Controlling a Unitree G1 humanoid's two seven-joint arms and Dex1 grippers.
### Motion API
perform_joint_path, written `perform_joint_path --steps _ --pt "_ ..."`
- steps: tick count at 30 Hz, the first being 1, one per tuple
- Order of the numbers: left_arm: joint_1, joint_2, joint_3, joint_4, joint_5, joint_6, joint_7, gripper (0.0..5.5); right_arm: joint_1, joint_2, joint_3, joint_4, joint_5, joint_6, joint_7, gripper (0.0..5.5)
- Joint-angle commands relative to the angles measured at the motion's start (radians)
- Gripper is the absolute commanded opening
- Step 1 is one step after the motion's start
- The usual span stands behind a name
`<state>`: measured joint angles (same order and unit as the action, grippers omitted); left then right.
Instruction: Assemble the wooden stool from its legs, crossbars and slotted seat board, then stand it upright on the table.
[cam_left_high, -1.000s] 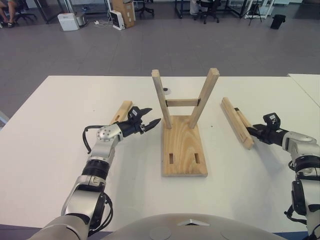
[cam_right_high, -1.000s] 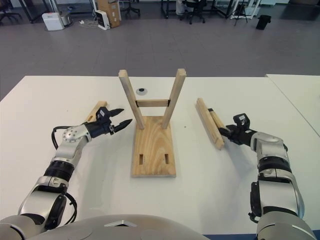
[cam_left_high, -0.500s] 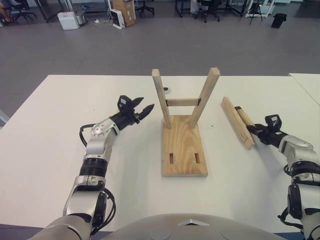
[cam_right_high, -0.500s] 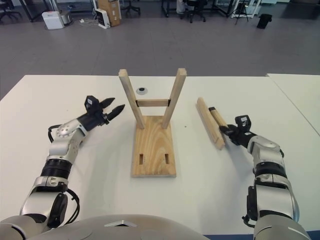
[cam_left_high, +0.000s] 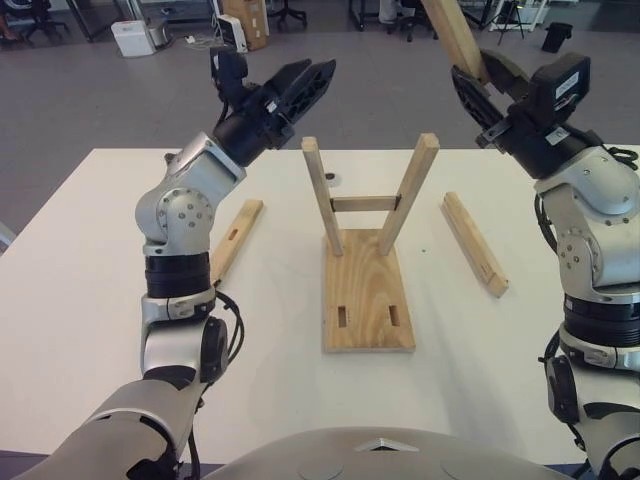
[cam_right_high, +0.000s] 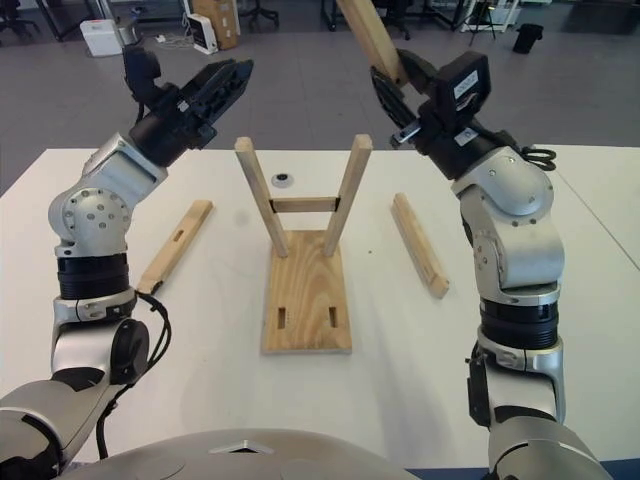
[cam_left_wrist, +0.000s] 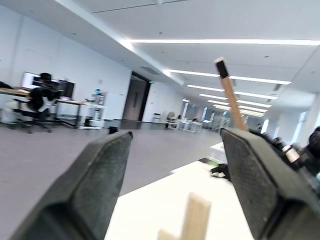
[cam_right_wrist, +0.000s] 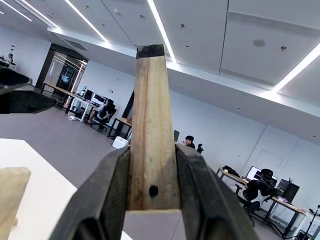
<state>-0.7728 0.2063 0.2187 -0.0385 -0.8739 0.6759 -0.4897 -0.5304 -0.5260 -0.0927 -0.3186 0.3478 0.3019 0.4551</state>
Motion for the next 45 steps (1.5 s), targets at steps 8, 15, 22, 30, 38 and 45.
perform_joint_path --steps 8,15,22,30,38,45 --pt "-0.045 -0.079 0.019 -0.036 -0.12 0.063 0.125 3.25 0.018 0.081 0.12 -0.097 0.02 0.059 0.023 1.31" --pt "-0.05 -0.091 0.039 -0.005 -0.107 0.024 0.142 2.9 0.061 0.092 0.144 -0.113 0.02 0.078 0.051 1.31" --pt "-0.03 -0.082 0.016 -0.004 -0.085 0.008 0.12 1.78 0.079 0.093 0.139 -0.106 0.017 0.076 0.06 1.31" --pt "-0.02 -0.085 0.012 -0.013 -0.099 0.01 0.108 0.59 0.07 0.111 0.142 -0.098 0.013 0.073 0.068 1.31" --pt "-0.056 -0.046 0.053 0.039 -0.088 0.008 0.144 0.4 0.028 0.165 0.058 -0.079 0.036 0.082 -0.015 2.3" --pt "-0.177 0.208 0.253 0.241 -0.022 -0.098 0.197 0.4 -0.064 0.159 -0.155 0.013 -0.024 0.018 -0.23 2.68"
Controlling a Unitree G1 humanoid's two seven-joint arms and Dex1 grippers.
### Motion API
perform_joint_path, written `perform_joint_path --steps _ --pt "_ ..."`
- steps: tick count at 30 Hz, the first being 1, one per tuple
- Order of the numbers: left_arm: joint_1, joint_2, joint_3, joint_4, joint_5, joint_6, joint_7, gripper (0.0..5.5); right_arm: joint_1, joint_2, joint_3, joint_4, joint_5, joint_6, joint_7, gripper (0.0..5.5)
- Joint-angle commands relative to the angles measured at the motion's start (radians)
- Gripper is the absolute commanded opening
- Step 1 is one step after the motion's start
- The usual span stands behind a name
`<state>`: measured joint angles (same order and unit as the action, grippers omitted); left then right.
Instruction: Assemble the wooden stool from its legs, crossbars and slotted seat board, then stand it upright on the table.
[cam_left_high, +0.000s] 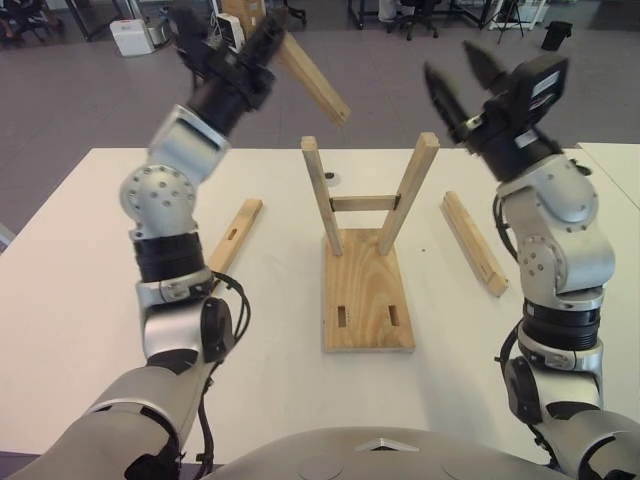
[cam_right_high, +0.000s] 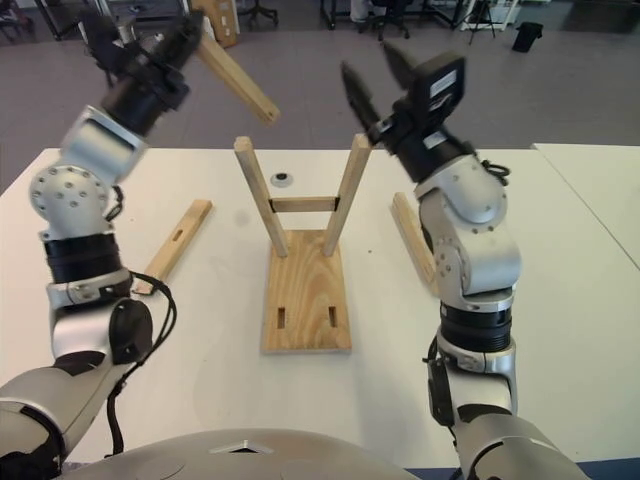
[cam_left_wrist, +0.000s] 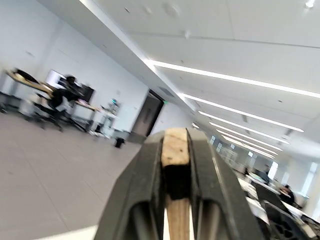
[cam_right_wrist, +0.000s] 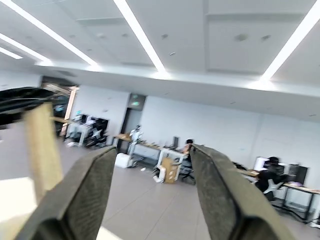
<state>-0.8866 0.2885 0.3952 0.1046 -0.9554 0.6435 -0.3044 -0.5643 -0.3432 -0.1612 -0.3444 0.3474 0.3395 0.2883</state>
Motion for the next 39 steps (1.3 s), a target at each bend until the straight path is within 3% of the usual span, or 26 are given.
perform_joint_path --steps 1,5,9,12,21,39 --pt "-0.065 0.168 0.093 0.137 0.088 -0.088 0.008 0.4 -0.03 -0.035 -0.113 0.052 -0.034 -0.025 -0.084 2.68" --pt "0.078 0.286 0.065 0.224 0.258 -0.192 -0.06 0.4 0.059 -0.084 -0.194 0.12 -0.13 -0.034 -0.169 2.68" --pt "0.322 0.254 0.06 0.152 0.3 -0.182 -0.075 0.4 0.231 -0.101 -0.21 0.204 -0.245 -0.078 -0.212 2.68" --pt "0.424 0.204 -0.014 0.148 0.373 -0.238 -0.099 0.4 0.292 -0.084 -0.222 0.242 -0.261 -0.094 -0.231 2.68" --pt "0.465 0.156 -0.074 0.254 0.479 -0.377 -0.165 0.4 0.262 -0.093 -0.172 0.25 -0.268 -0.091 -0.216 2.68" --pt "0.502 0.135 -0.107 0.284 0.544 -0.403 -0.166 0.4 0.26 -0.082 -0.147 0.268 -0.267 -0.102 -0.22 2.68"
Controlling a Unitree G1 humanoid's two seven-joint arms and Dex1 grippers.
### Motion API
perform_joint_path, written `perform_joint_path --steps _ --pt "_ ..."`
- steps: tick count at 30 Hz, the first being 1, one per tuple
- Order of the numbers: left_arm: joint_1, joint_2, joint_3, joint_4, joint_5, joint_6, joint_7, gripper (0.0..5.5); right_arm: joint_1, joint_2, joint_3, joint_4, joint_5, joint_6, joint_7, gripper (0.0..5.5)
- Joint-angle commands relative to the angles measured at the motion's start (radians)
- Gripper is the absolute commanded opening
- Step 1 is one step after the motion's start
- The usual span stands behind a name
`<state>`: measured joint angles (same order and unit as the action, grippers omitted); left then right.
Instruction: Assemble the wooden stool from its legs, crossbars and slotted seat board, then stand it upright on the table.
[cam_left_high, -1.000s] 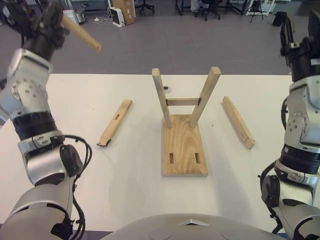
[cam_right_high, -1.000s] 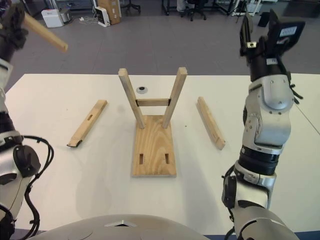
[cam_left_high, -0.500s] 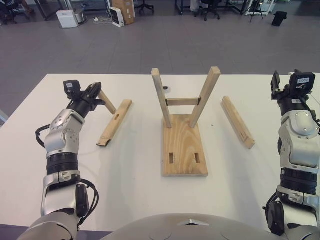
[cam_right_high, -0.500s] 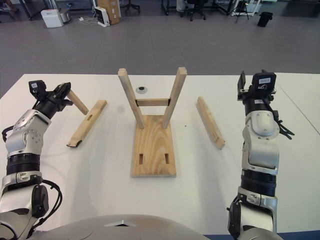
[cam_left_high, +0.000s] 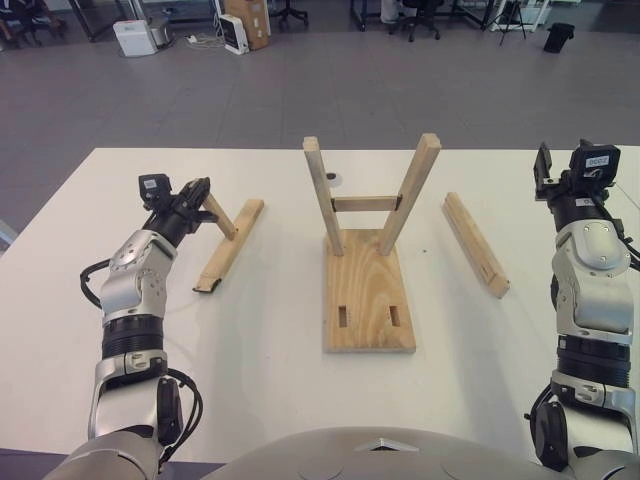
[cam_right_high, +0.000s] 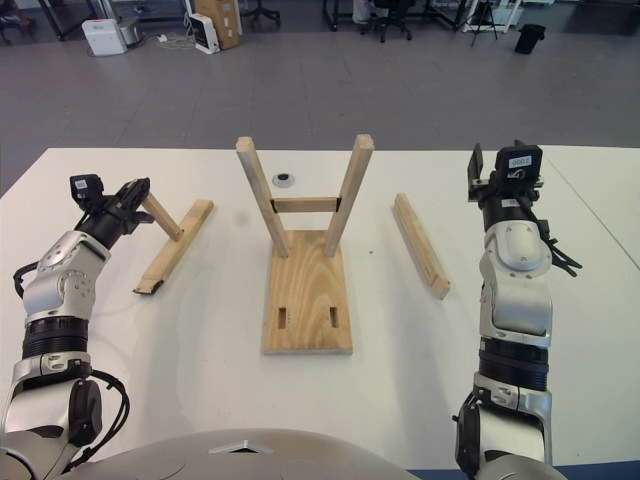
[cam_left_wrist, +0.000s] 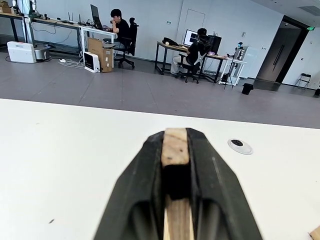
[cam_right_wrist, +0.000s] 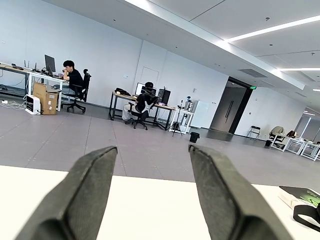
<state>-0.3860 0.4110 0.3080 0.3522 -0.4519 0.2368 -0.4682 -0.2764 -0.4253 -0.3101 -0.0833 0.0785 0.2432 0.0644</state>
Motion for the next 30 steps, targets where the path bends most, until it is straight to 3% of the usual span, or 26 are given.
perform_joint_path --steps 1,9,14,19,30 --pt "-0.007 0.01 -0.028 0.053 0.05 -0.001 -0.003 0.4 -0.026 0.003 0.004 0.004 0.001 -0.004 0.002 2.68" --pt "-0.048 -0.004 -0.065 0.129 0.092 -0.025 0.013 0.4 -0.027 0.012 0.016 0.001 0.002 -0.002 0.002 2.68" --pt "0.065 -0.026 -0.138 0.025 0.145 -0.021 0.013 0.4 -0.007 0.018 0.015 -0.016 0.004 0.003 -0.002 2.68" --pt "0.196 -0.054 -0.138 -0.072 0.128 0.045 0.061 0.4 0.0 0.02 0.014 -0.023 0.004 0.006 -0.002 2.68" --pt "0.201 -0.04 -0.172 -0.069 0.156 0.055 0.057 0.4 -0.002 0.022 0.019 -0.019 0.001 0.004 -0.001 2.68"
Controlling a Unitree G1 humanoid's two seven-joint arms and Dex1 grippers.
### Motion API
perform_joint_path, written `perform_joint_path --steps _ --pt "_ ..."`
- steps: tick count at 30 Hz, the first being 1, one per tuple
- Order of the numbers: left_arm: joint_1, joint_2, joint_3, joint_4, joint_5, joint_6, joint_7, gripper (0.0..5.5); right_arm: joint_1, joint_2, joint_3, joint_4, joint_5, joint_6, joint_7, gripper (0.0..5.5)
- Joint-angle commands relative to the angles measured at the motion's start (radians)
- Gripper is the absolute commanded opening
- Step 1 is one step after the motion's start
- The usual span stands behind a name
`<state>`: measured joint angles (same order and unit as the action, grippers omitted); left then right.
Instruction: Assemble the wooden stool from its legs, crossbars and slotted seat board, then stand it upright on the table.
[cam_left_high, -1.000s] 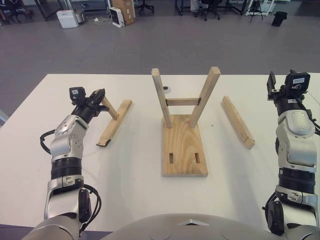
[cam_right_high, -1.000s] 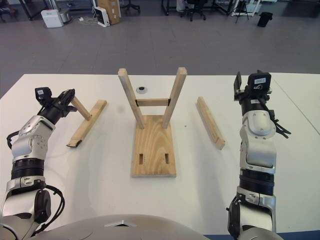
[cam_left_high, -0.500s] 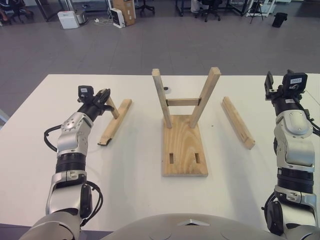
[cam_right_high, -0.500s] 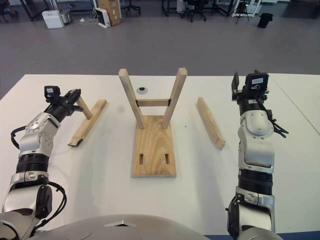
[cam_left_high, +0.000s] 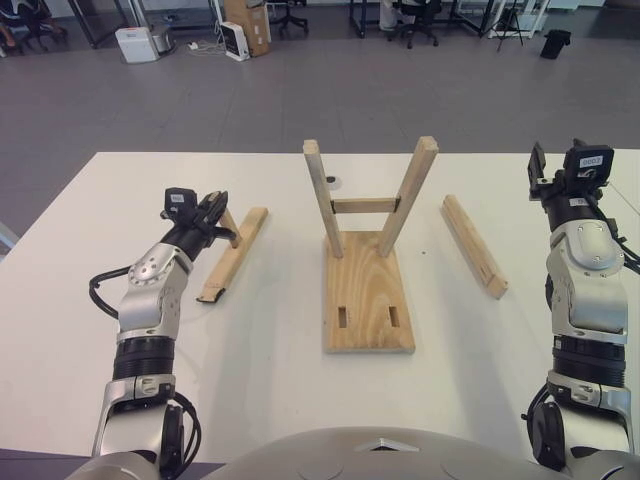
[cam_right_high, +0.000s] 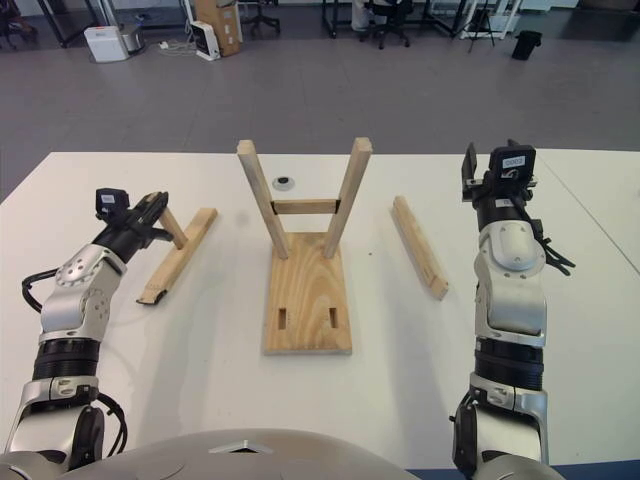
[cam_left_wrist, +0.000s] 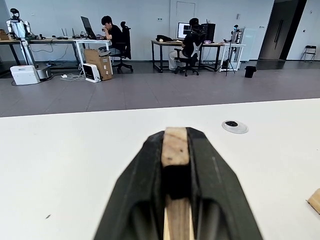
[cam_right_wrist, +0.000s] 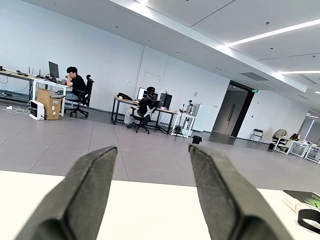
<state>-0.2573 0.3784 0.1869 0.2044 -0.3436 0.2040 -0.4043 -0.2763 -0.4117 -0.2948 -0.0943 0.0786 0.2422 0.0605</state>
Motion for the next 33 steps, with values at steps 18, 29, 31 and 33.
perform_joint_path --steps 18,29,31,33 --pt "-0.005 0.123 -0.012 0.067 0.06 0.122 -0.076 2.62 0.055 0.075 0.051 -0.068 -0.001 0.018 -0.016 2.68" --pt "0.076 0.218 -0.103 -0.085 0.057 0.366 -0.197 2.8 0.117 0.139 0.076 -0.13 -0.021 0.035 -0.054 2.68" --pt "0.092 0.212 -0.094 -0.103 0.055 0.393 -0.184 3.13 0.118 0.139 0.075 -0.132 -0.021 0.037 -0.052 2.68" --pt "0.101 0.214 -0.091 -0.11 0.069 0.404 -0.167 3.47 0.119 0.138 0.073 -0.134 -0.021 0.039 -0.05 2.68"
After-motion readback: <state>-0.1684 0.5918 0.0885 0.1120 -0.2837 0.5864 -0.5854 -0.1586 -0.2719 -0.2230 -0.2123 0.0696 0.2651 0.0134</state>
